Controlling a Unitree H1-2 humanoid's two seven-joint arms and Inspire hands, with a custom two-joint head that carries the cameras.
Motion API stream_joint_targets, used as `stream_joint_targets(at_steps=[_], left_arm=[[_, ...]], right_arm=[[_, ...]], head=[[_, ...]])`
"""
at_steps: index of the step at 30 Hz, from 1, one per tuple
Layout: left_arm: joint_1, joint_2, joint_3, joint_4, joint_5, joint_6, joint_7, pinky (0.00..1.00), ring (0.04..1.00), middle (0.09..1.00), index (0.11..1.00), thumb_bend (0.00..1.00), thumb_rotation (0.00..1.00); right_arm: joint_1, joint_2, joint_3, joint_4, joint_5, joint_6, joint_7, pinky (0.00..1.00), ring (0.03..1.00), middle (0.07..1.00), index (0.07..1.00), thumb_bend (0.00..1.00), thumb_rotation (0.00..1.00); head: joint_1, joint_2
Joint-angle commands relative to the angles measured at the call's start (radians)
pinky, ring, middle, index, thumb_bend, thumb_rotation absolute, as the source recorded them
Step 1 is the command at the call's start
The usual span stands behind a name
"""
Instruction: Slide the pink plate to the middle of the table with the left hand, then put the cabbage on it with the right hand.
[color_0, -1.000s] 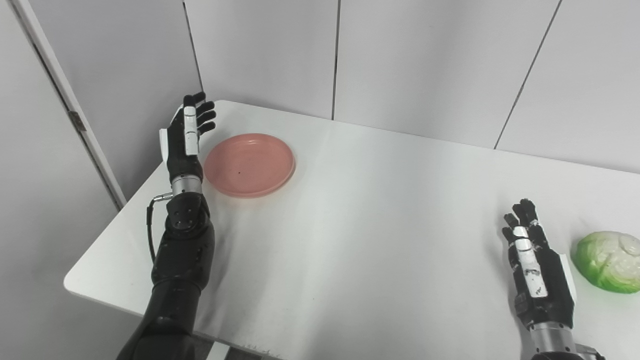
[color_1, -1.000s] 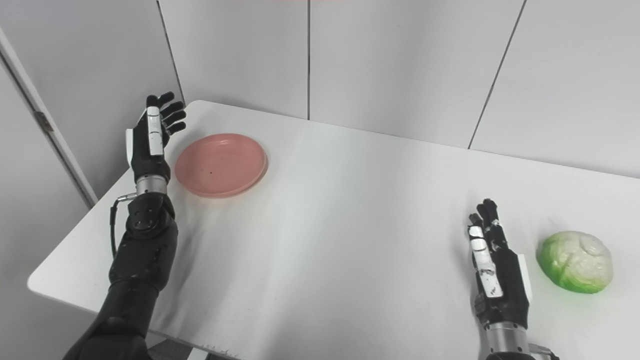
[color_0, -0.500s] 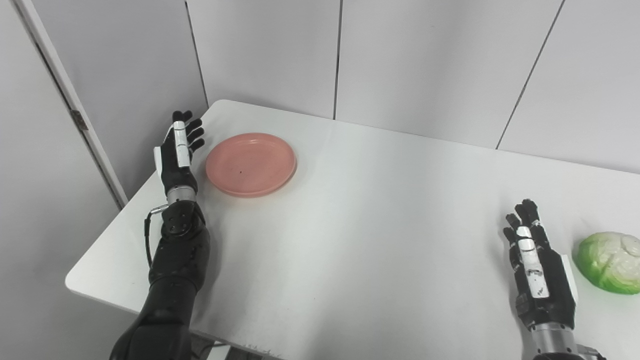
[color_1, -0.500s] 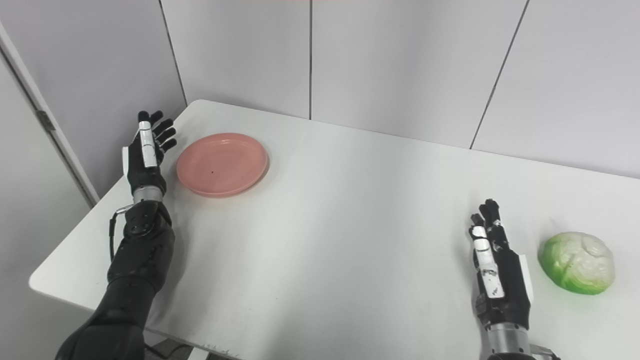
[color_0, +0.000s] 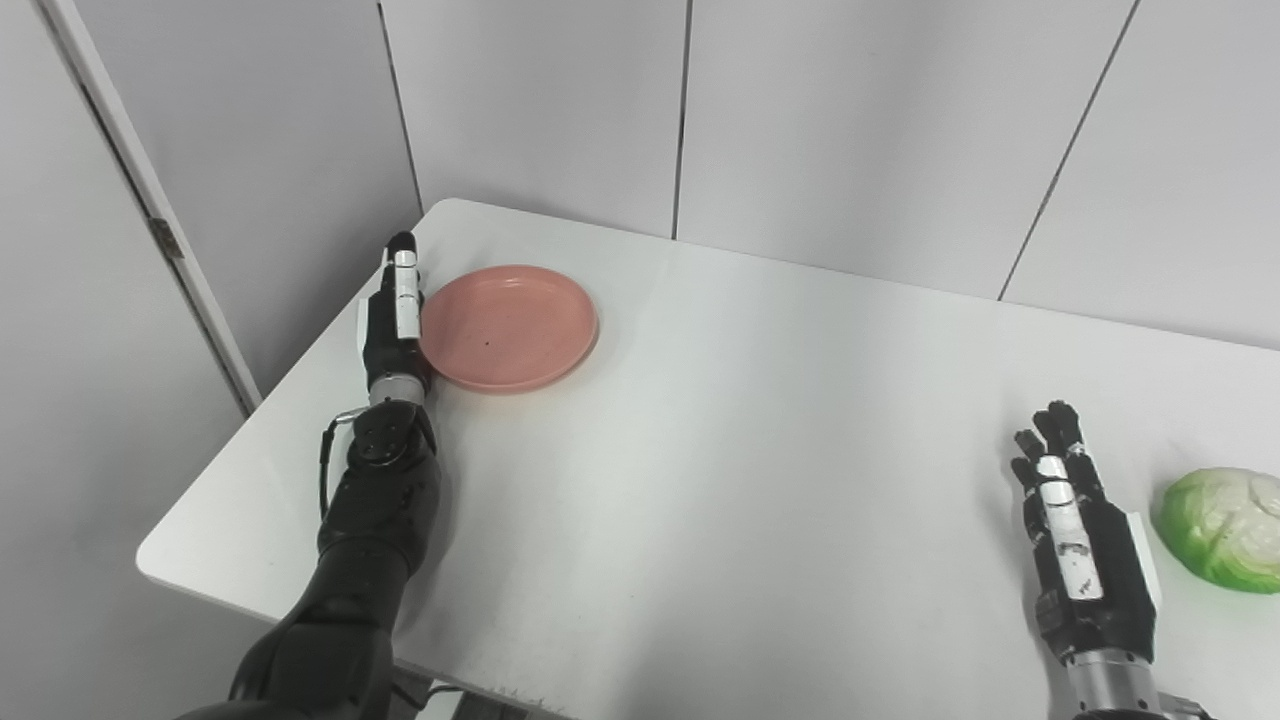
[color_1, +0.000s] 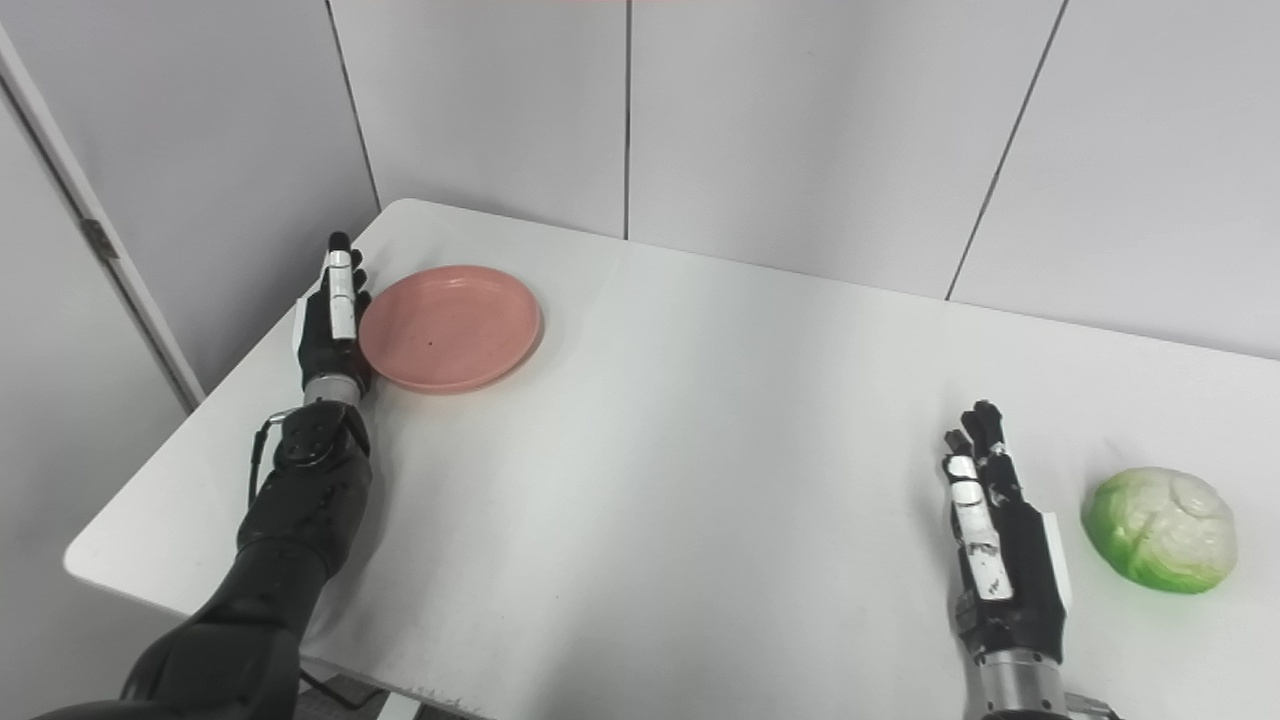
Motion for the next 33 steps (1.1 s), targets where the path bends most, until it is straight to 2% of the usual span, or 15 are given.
stream_joint_targets(at_steps=[1, 2, 6, 10, 15, 20, 25, 33], left_arm=[[-0.049, 0.021, -0.013, -0.003, -0.007, 0.004, -0.041, 1.0, 1.0, 1.0, 1.0, 0.87, 1.0], [-0.049, 0.02, -0.015, -0.005, -0.007, 0.011, -0.043, 1.0, 1.0, 1.0, 1.0, 0.88, 1.0], [-0.045, 0.007, -0.05, -0.032, 0.058, 0.067, 0.02, 1.0, 1.0, 0.991, 0.986, 0.87, 1.0], [-0.049, -0.006, -0.063, -0.041, 0.068, 0.085, 0.03, 1.0, 1.0, 0.981, 0.973, 0.84, 1.0], [-0.049, -0.007, -0.075, -0.037, 0.032, 0.097, -0.023, 1.0, 1.0, 0.992, 0.997, 0.84, 1.0], [-0.049, -0.016, -0.075, -0.035, 0.009, 0.1, -0.053, 0.99, 0.972, 0.941, 0.939, 0.89, 1.0], [-0.049, -0.017, -0.086, -0.017, -0.007, 0.074, -0.121, 0.92, 0.907, 0.887, 0.882, 0.93, 1.0], [-0.028, -0.024, -0.127, -0.084, -0.03, 0.146, -0.229, 0.92, 0.91, 0.887, 0.888, 0.97, 1.0]], right_arm=[[0.021, -0.005, -0.007, 0.004, 0.007, -0.018, 0.008, 1.0, 0.966, 0.975, 0.965, 0.68, 0.73], [0.021, -0.004, -0.007, 0.004, 0.007, -0.018, 0.006, 1.0, 0.963, 0.971, 0.961, 0.68, 0.73], [0.019, 0.001, -0.009, 0.008, 0.012, -0.018, 0.006, 1.0, 0.963, 0.969, 0.959, 0.69, 0.71], [0.021, 0.0, -0.008, 0.0, 0.008, -0.014, 0.004, 0.99, 0.962, 0.966, 0.956, 0.69, 0.7], [0.015, -0.003, -0.006, 0.012, 0.004, -0.022, 0.007, 1.0, 0.97, 0.973, 0.964, 0.71, 0.72], [0.014, 0.001, -0.007, 0.013, 0.005, -0.025, 0.004, 0.99, 0.961, 0.965, 0.956, 0.72, 0.71], [0.014, 0.001, -0.006, 0.01, 0.002, -0.022, 0.003, 0.99, 0.959, 0.961, 0.955, 0.72, 0.71], [0.016, 0.005, -0.006, 0.004, -0.008, -0.019, -0.008, 0.98, 0.956, 0.963, 0.951, 0.7, 0.72]], head=[[-0.003, 0.002], [-0.003, 0.002], [-0.004, 0.002], [-0.007, 0.005], [-0.009, 0.003], [-0.011, 0.002], [-0.013, 0.002], [-0.016, 0.002]])
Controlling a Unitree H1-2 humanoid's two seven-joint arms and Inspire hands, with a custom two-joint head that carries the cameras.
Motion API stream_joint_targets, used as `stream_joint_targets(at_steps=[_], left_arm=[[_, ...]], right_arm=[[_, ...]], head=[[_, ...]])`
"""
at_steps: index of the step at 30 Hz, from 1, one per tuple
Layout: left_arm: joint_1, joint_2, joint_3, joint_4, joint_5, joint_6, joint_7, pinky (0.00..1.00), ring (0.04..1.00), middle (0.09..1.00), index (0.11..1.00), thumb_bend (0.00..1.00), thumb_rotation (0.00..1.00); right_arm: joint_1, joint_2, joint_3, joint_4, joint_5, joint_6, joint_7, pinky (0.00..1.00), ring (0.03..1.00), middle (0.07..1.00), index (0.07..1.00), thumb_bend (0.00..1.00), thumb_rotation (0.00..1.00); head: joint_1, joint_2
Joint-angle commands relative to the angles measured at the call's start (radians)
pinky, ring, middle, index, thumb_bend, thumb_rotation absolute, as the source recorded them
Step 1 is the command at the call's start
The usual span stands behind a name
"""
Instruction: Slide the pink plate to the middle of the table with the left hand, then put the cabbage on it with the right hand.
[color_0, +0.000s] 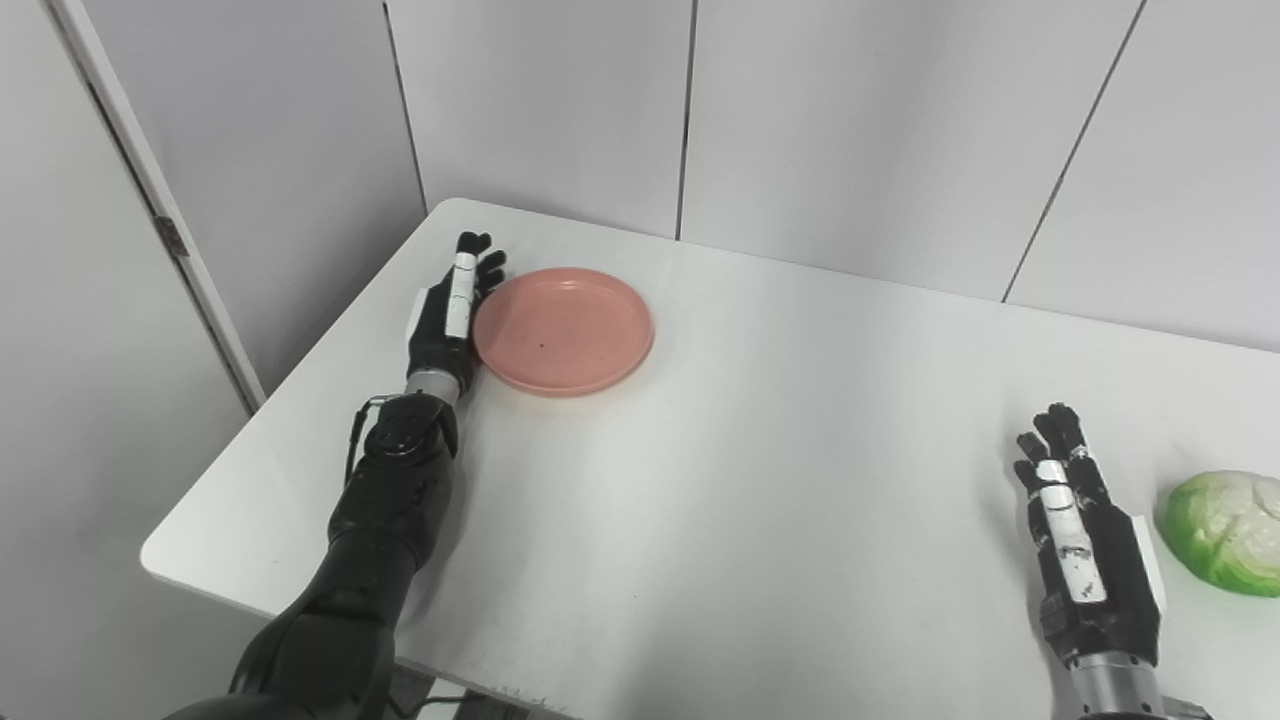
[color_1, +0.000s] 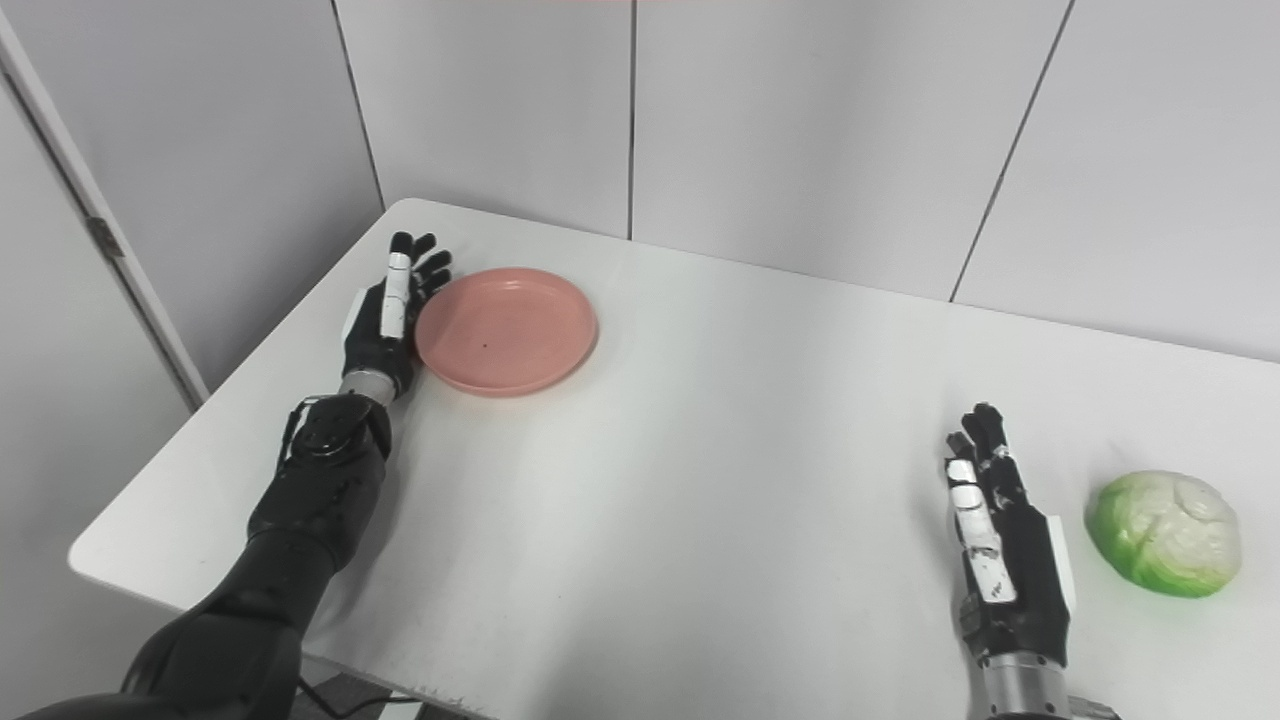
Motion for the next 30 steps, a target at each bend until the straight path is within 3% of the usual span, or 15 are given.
stream_joint_targets(at_steps=[1, 13, 25, 30], left_arm=[[-0.02, -0.019, -0.028, -0.037, -0.005, 0.038, -0.055, 0.92, 0.91, 0.887, 0.888, 0.97, 1.0], [0.002, -0.063, -0.08, -0.138, -0.015, 0.113, -0.124, 0.89, 0.912, 0.883, 0.877, 0.96, 0.98], [0.043, -0.091, -0.17, -0.264, 0.018, 0.191, -0.161, 0.97, 0.935, 0.899, 0.897, 0.93, 1.0], [0.074, -0.108, -0.193, -0.336, 0.015, 0.228, -0.173, 0.98, 0.945, 0.907, 0.911, 0.9, 1.0]], right_arm=[[0.015, 0.005, -0.003, 0.004, 0.0, -0.016, -0.002, 0.98, 0.956, 0.963, 0.951, 0.7, 0.72], [0.01, 0.018, -0.007, 0.005, 0.004, -0.014, -0.01, 0.98, 0.94, 0.952, 0.941, 0.69, 0.68], [0.02, 0.021, 0.011, -0.044, -0.052, 0.004, -0.043, 0.96, 0.923, 0.945, 0.945, 0.67, 0.73], [0.02, 0.041, 0.01, -0.059, -0.062, 0.017, -0.064, 0.95, 0.914, 0.934, 0.93, 0.66, 0.7]], head=[[-0.001, 0.001], [-0.024, 0.001], [-0.085, 0.015], [-0.127, 0.026]])
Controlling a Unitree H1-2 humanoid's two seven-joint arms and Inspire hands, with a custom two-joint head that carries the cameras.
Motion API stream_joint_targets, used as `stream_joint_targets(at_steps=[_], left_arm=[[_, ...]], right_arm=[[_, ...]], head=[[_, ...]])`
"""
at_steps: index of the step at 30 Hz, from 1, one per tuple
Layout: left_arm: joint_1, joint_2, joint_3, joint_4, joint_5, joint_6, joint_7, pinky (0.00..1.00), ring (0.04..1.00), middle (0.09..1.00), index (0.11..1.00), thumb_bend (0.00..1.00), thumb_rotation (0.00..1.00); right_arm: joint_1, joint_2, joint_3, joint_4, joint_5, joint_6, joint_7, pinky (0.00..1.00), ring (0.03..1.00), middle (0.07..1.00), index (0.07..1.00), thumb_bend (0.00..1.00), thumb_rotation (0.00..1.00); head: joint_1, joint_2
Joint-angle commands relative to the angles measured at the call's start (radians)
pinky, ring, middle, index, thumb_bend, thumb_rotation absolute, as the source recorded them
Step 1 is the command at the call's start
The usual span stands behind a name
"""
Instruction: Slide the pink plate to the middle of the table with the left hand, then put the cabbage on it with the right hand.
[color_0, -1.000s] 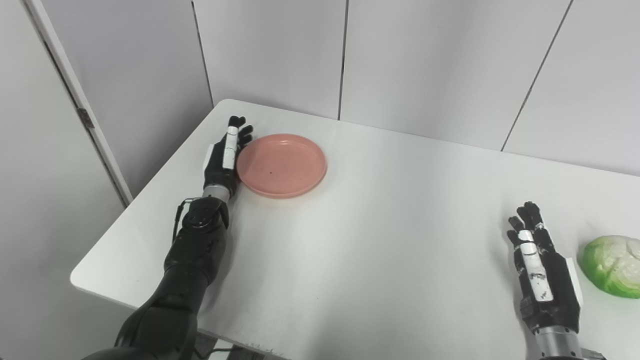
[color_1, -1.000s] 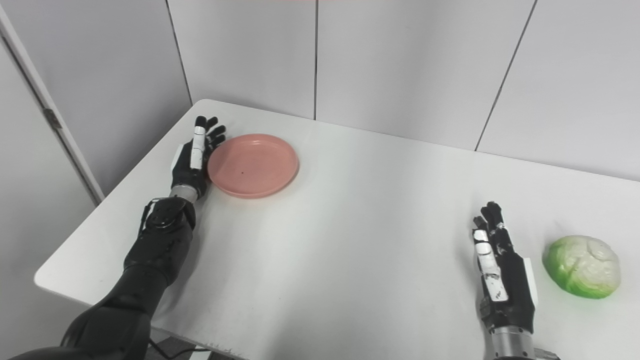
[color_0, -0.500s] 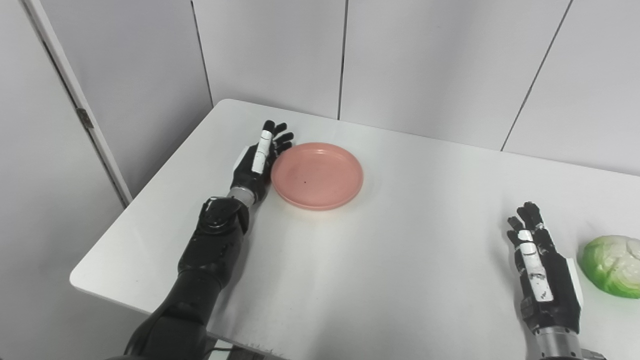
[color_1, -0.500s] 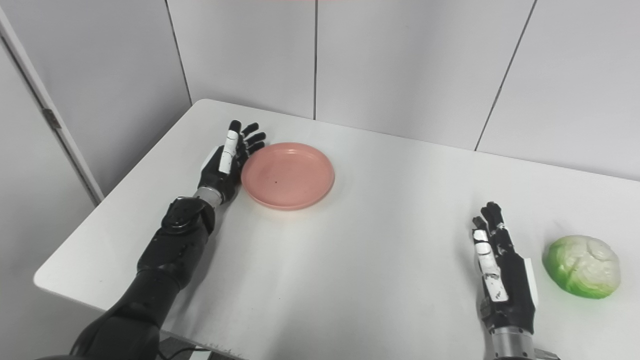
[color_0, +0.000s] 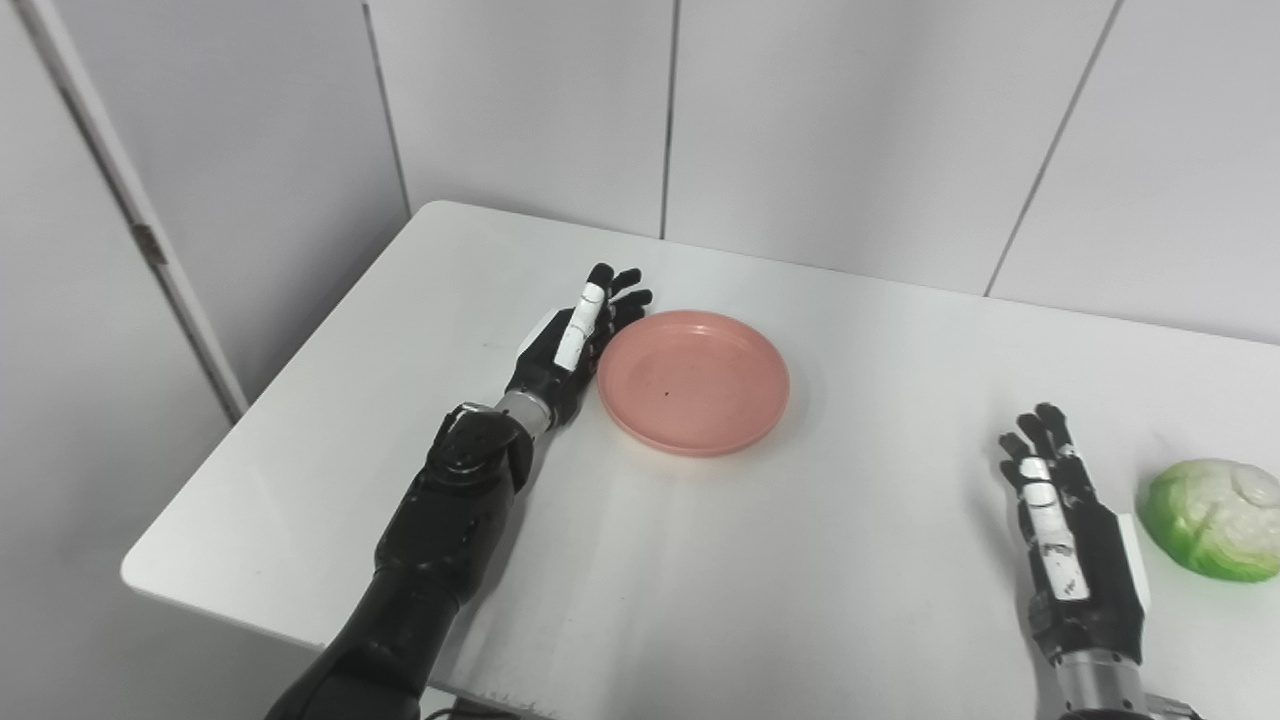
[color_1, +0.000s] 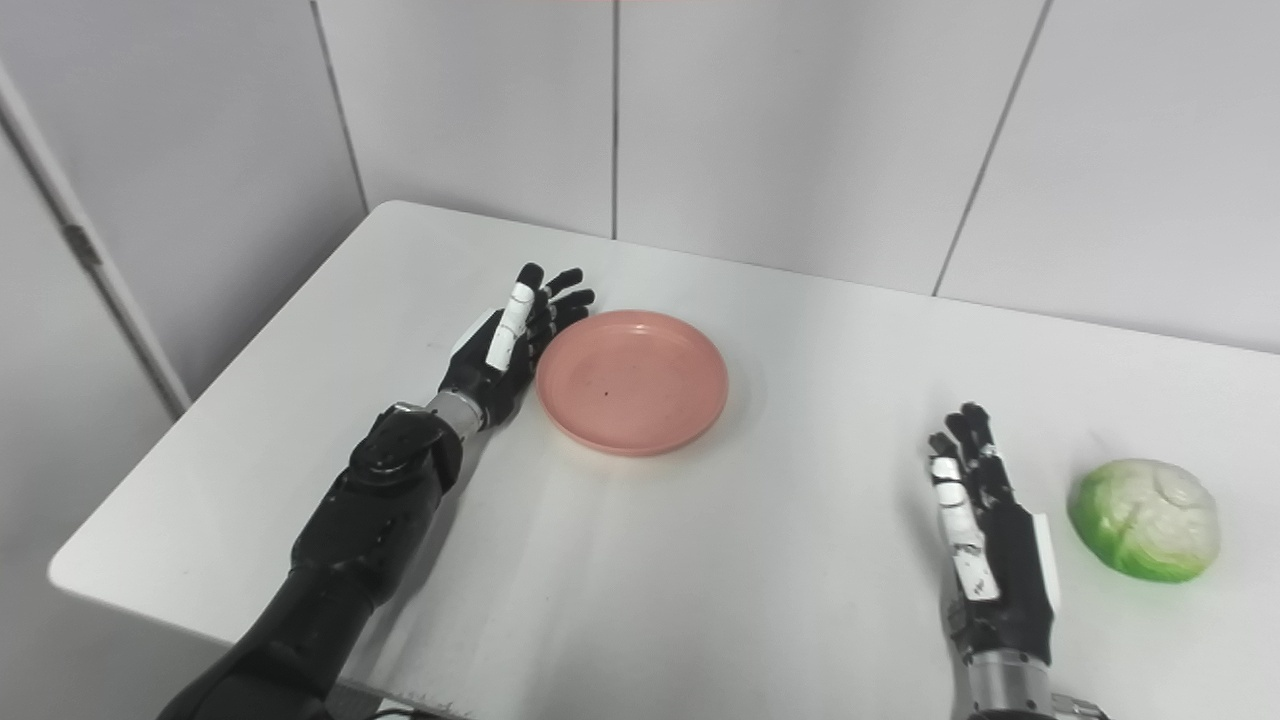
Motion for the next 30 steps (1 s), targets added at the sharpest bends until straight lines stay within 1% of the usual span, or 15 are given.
stream_joint_targets(at_steps=[1, 2, 3, 4, 5, 6, 7, 11, 15, 17, 19, 22, 25, 26, 30], left_arm=[[-0.001, -0.01, -0.018, -0.051, 0.006, 0.017, -0.032, 0.98, 0.947, 0.91, 0.914, 0.89, 1.0], [0.006, -0.013, -0.022, -0.062, 0.007, 0.018, -0.034, 0.98, 0.944, 0.909, 0.917, 0.89, 1.0], [0.011, -0.014, -0.026, -0.07, 0.005, 0.018, -0.038, 0.98, 0.943, 0.909, 0.918, 0.88, 1.0], [0.015, -0.014, -0.032, -0.075, 0.003, 0.016, -0.049, 0.98, 0.944, 0.911, 0.921, 0.88, 1.0], [0.019, -0.013, -0.038, -0.078, 0.002, 0.013, -0.061, 0.99, 0.949, 0.919, 0.928, 0.88, 1.0], [0.022, -0.011, -0.045, -0.08, 0.003, 0.009, -0.074, 1.0, 0.952, 0.923, 0.932, 0.88, 1.0], [0.026, -0.008, -0.052, -0.082, 0.005, 0.004, -0.087, 1.0, 0.958, 0.93, 0.939, 0.89, 1.0], [0.049, -0.013, -0.073, -0.112, 0.018, 0.005, -0.098, 1.0, 0.958, 0.933, 0.939, 0.89, 1.0], [0.078, -0.021, -0.094, -0.167, 0.016, 0.047, -0.11, 1.0, 0.952, 0.929, 0.933, 0.9, 1.0], [0.093, -0.024, -0.099, -0.199, 0.01, 0.08, -0.112, 1.0, 0.948, 0.925, 0.923, 0.91, 1.0], [0.107, -0.03, -0.1, -0.226, 0.001, 0.102, -0.113, 1.0, 0.945, 0.922, 0.918, 0.91, 0.99], [0.125, -0.035, -0.105, -0.244, -0.001, 0.096, -0.126, 1.0, 0.948, 0.927, 0.927, 0.9, 0.99], [0.144, -0.042, -0.113, -0.265, 0.004, 0.085, -0.132, 1.0, 0.953, 0.932, 0.937, 0.88, 1.0], [0.152, -0.046, -0.113, -0.272, 0.001, 0.081, -0.131, 1.0, 0.953, 0.933, 0.938, 0.88, 1.0], [0.181, -0.069, -0.108, -0.299, -0.008, 0.063, -0.123, 1.0, 0.953, 0.935, 0.943, 0.86, 1.0]], right_arm=[[-0.001, 0.019, 0.0, -0.027, 0.003, 0.008, -0.014, 0.95, 0.912, 0.932, 0.926, 0.66, 0.7], [-0.001, 0.022, 0.0, -0.028, 0.003, 0.009, -0.015, 0.95, 0.912, 0.934, 0.916, 0.66, 0.7], [-0.001, 0.025, 0.003, -0.029, -0.002, 0.008, -0.018, 0.95, 0.912, 0.935, 0.911, 0.66, 0.7], [-0.002, 0.027, 0.004, -0.029, -0.002, 0.007, -0.019, 0.95, 0.91, 0.934, 0.91, 0.66, 0.7], [-0.001, 0.03, 0.006, -0.032, -0.004, 0.011, -0.021, 0.96, 0.909, 0.936, 0.913, 0.66, 0.7], [-0.001, 0.033, 0.007, -0.036, -0.004, 0.016, -0.023, 0.97, 0.911, 0.939, 0.916, 0.67, 0.7], [-0.001, 0.037, 0.009, -0.041, -0.008, 0.022, -0.027, 0.97, 0.913, 0.941, 0.92, 0.67, 0.7], [-0.001, 0.055, 0.012, -0.051, -0.024, 0.034, -0.048, 0.95, 0.911, 0.934, 0.92, 0.63, 0.69], [0.0, 0.053, 0.033, -0.062, -0.056, 0.04, -0.048, 0.97, 0.94, 0.962, 0.966, 0.59, 0.74], [0.0, 0.053, 0.042, -0.066, -0.063, 0.041, -0.046, 0.97, 0.948, 0.97, 0.97, 0.58, 0.76], [0.0, 0.052, 0.051, -0.07, -0.072, 0.046, -0.046, 0.99, 0.964, 0.983, 0.981, 0.56, 0.81], [-0.003, 0.057, 0.058, -0.066, -0.086, 0.041, -0.055, 1.0, 0.969, 0.985, 0.982, 0.56, 0.83], [-0.011, 0.062, 0.062, -0.054, -0.1, 0.032, -0.063, 0.99, 0.964, 0.981, 0.977, 0.6, 0.83], [-0.013, 0.064, 0.066, -0.055, -0.108, 0.035, -0.065, 0.99, 0.964, 0.98, 0.977, 0.6, 0.84], [-0.016, 0.068, 0.075, -0.063, -0.124, 0.056, -0.071, 1.0, 0.974, 0.978, 0.981, 0.63, 0.84]], head=[[-0.02, 0.005], [-0.024, 0.005], [-0.054, 0.009], [-0.054, 0.009], [-0.084, 0.014], [-0.089, 0.015], [-0.117, 0.019], [-0.165, 0.026], [-0.2, 0.03], [-0.215, 0.034], [-0.231, 0.039], [-0.262, 0.046], [-0.286, 0.048], [-0.313, 0.049], [-0.34, 0.054]])
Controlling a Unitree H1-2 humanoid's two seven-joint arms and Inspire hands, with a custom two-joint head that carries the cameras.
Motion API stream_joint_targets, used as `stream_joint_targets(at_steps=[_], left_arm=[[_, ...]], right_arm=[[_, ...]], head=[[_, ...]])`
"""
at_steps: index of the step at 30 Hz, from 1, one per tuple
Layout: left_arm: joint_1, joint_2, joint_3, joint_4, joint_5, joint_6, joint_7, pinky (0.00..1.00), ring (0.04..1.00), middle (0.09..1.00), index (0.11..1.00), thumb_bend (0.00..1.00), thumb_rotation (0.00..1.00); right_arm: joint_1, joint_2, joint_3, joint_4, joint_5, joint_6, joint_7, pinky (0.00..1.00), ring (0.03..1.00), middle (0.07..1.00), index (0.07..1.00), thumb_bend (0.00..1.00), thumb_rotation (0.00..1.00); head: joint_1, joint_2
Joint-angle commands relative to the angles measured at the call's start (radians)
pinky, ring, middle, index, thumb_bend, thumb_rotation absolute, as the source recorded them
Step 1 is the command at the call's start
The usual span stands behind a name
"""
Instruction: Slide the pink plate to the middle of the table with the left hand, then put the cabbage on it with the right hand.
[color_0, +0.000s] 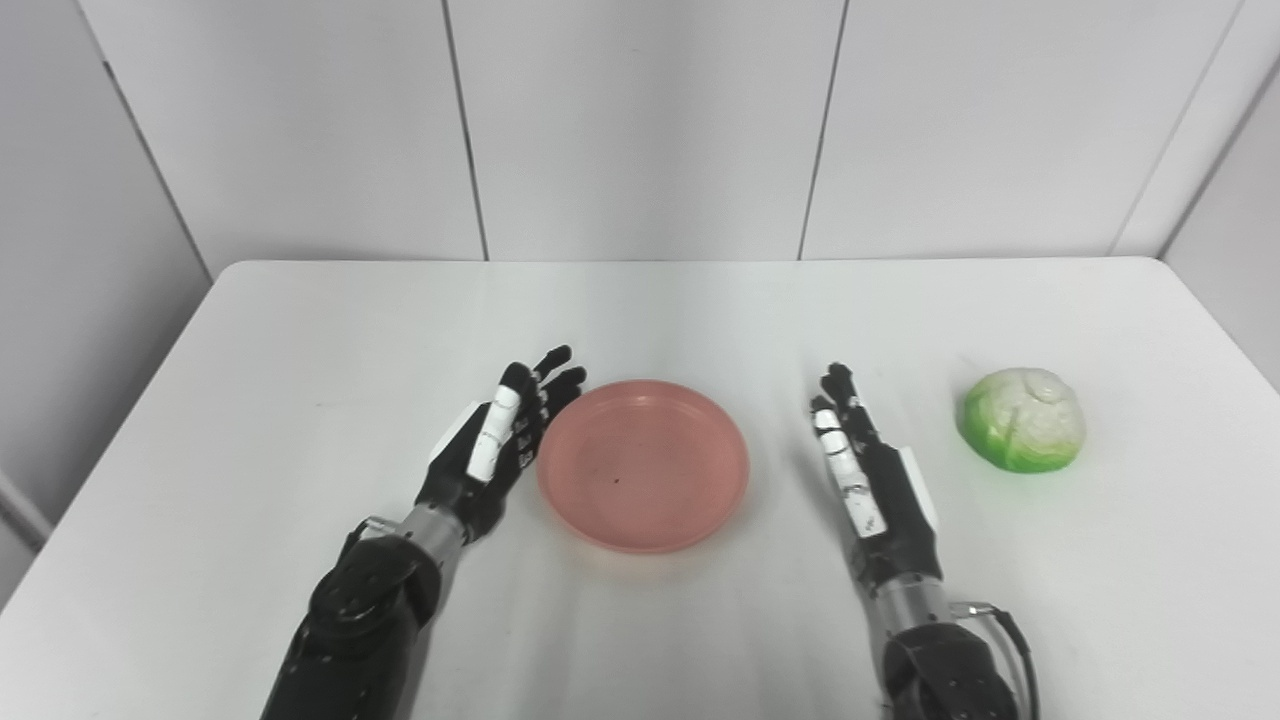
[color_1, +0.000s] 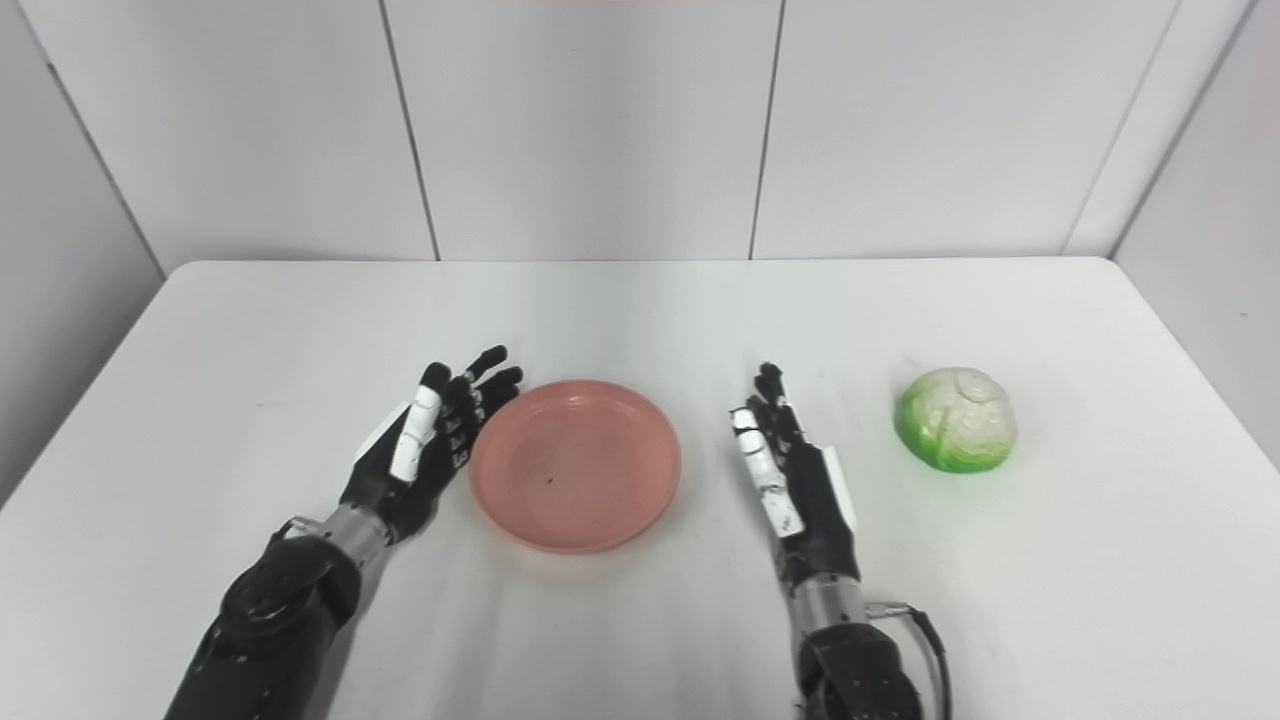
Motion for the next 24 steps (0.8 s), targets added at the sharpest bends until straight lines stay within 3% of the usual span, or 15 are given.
stream_joint_targets(at_steps=[1, 5, 9, 13, 18, 24], left_arm=[[0.011, -0.02, -0.004, -0.031, -0.019, -0.016, -0.018, 1.0, 0.952, 0.935, 0.941, 0.86, 1.0], [0.039, -0.035, -0.013, -0.071, -0.026, -0.001, -0.022, 1.0, 0.967, 0.948, 0.95, 0.86, 1.0], [0.061, -0.04, -0.026, -0.072, -0.026, -0.03, -0.035, 1.0, 0.964, 0.943, 0.947, 0.86, 1.0], [0.076, -0.047, -0.031, -0.076, -0.027, -0.055, -0.039, 1.0, 0.962, 0.937, 0.94, 0.89, 1.0], [0.097, -0.079, -0.016, -0.087, -0.042, -0.114, -0.022, 0.98, 0.948, 0.931, 0.93, 0.84, 0.97], [0.113, -0.107, -0.013, -0.097, -0.02, -0.134, 0.002, 1.0, 0.96, 0.946, 0.944, 0.85, 0.97]], right_arm=[[-0.035, 0.014, 0.007, -0.034, -0.009, 0.016, -0.006, 1.0, 0.978, 0.98, 0.985, 0.63, 0.85], [-0.035, 0.02, 0.009, -0.04, -0.018, 0.027, -0.011, 1.0, 0.984, 0.99, 0.993, 0.62, 0.86], [-0.04, 0.021, 0.016, -0.038, -0.028, 0.024, -0.011, 1.0, 0.984, 0.991, 1.0, 0.62, 0.86], [-0.042, 0.027, 0.021, -0.036, -0.039, 0.026, -0.016, 1.0, 0.981, 0.993, 1.0, 0.62, 0.85], [-0.04, 0.034, 0.019, -0.042, -0.037, 0.031, -0.019, 1.0, 0.98, 0.993, 1.0, 0.61, 0.85], [-0.038, 0.025, 0.018, -0.053, -0.027, 0.039, -0.009, 1.0, 0.983, 0.995, 1.0, 0.62, 0.85]], head=[[0.0, 0.0], [-0.017, 0.005], [-0.05, 0.009], [-0.05, 0.011], [-0.032, 0.021], [-0.003, 0.028]])
